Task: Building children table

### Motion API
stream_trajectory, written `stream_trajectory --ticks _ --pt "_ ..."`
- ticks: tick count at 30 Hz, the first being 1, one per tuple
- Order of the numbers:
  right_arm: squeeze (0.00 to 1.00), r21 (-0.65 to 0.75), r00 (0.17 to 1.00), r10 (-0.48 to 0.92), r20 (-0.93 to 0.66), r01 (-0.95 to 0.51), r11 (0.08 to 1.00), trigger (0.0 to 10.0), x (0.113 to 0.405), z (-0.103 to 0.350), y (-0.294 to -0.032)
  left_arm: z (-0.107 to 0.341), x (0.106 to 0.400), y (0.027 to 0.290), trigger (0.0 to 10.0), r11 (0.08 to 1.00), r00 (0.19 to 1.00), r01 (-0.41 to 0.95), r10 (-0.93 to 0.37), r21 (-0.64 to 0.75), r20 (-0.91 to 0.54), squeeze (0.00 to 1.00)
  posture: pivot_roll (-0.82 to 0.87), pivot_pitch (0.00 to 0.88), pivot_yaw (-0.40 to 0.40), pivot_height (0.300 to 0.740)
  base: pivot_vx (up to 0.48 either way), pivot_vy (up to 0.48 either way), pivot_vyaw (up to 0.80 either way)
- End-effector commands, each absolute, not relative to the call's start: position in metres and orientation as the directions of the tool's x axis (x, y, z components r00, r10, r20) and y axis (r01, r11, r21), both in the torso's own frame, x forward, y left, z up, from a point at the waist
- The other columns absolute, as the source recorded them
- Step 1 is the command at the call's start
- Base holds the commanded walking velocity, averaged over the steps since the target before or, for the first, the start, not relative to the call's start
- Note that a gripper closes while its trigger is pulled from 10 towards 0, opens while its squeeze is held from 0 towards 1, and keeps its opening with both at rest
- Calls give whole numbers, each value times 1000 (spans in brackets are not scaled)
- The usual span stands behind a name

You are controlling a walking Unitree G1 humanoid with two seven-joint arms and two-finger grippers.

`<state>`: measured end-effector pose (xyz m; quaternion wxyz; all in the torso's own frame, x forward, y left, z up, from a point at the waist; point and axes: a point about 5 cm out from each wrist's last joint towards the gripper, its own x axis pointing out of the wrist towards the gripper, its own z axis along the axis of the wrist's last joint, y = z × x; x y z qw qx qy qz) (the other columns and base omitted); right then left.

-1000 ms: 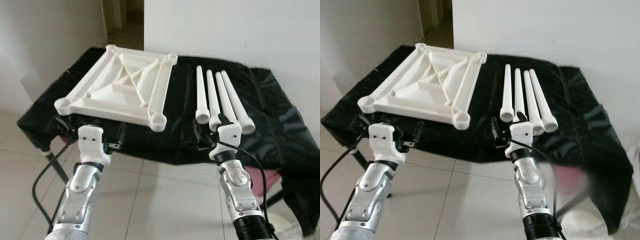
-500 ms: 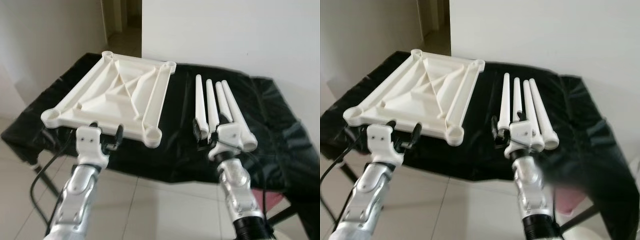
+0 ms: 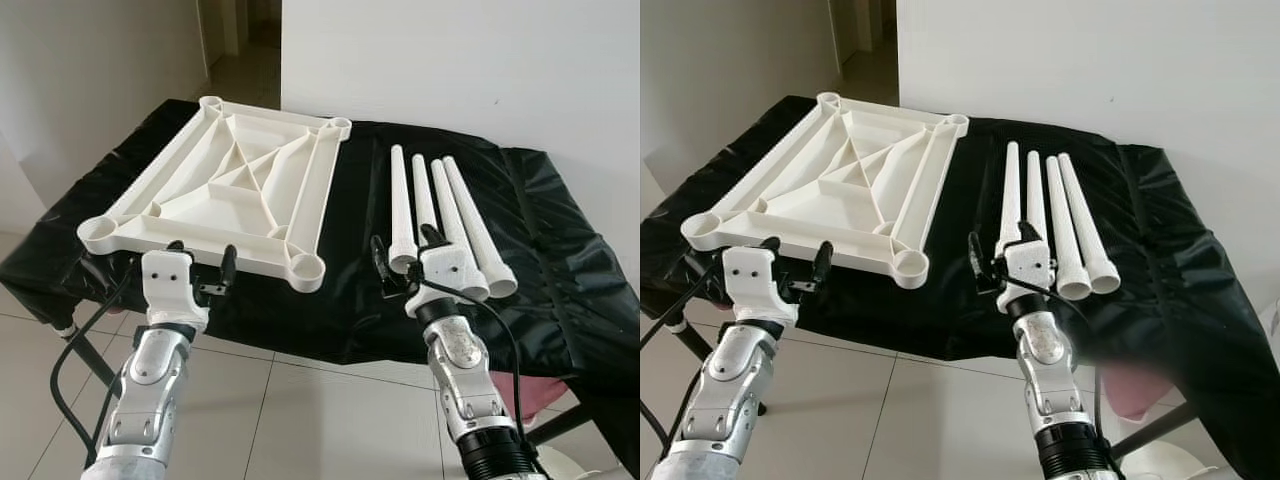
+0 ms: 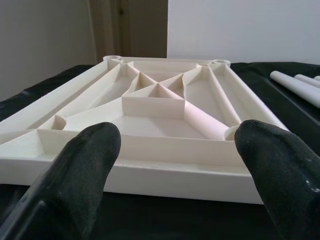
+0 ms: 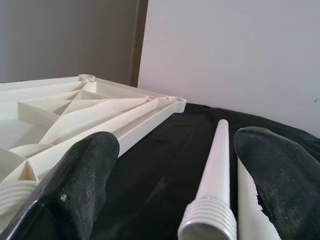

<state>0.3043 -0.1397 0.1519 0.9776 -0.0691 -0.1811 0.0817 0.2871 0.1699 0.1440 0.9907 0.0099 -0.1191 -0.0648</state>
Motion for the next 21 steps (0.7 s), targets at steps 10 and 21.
stream_trajectory --ticks 10,21 --pt "0 -177 928 178 326 -125 976 10000 305 150 -142 143 290 169 10000 991 965 132 -135 29 224 0 33 32 -20 740 255 0 0" --pt "0 -181 928 188 322 -134 974 10000 305 149 -142 142 288 170 10000 992 967 122 -124 20 222 0 39 36 -30 740 267 0 0"
